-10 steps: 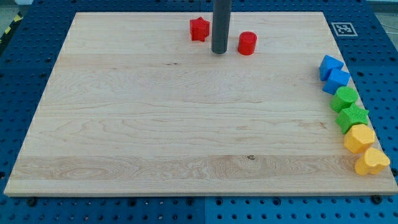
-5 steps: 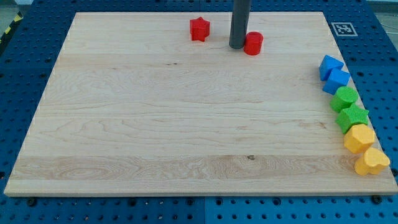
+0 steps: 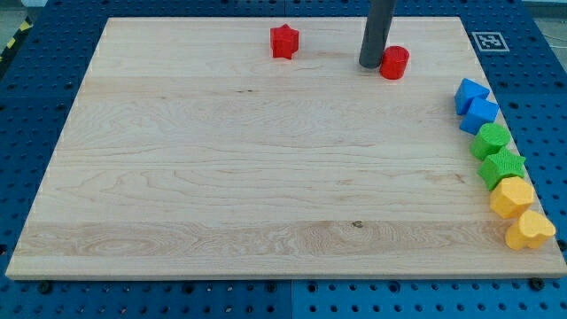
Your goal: Keep the red circle vertically above the blue triangle
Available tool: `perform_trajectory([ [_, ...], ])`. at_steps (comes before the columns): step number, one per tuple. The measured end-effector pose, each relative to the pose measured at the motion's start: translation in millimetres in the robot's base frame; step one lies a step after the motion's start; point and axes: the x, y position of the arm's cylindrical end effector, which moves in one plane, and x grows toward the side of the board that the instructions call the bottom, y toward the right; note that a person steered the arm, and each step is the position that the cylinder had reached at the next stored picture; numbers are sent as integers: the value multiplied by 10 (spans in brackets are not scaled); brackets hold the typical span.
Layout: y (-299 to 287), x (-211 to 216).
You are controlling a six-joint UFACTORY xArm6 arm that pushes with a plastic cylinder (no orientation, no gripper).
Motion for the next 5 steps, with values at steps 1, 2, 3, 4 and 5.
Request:
perform_trajectory([
  [1,82,0],
  [2,331,0],
  [3,480,0],
  [4,706,0],
  [5,859,1],
])
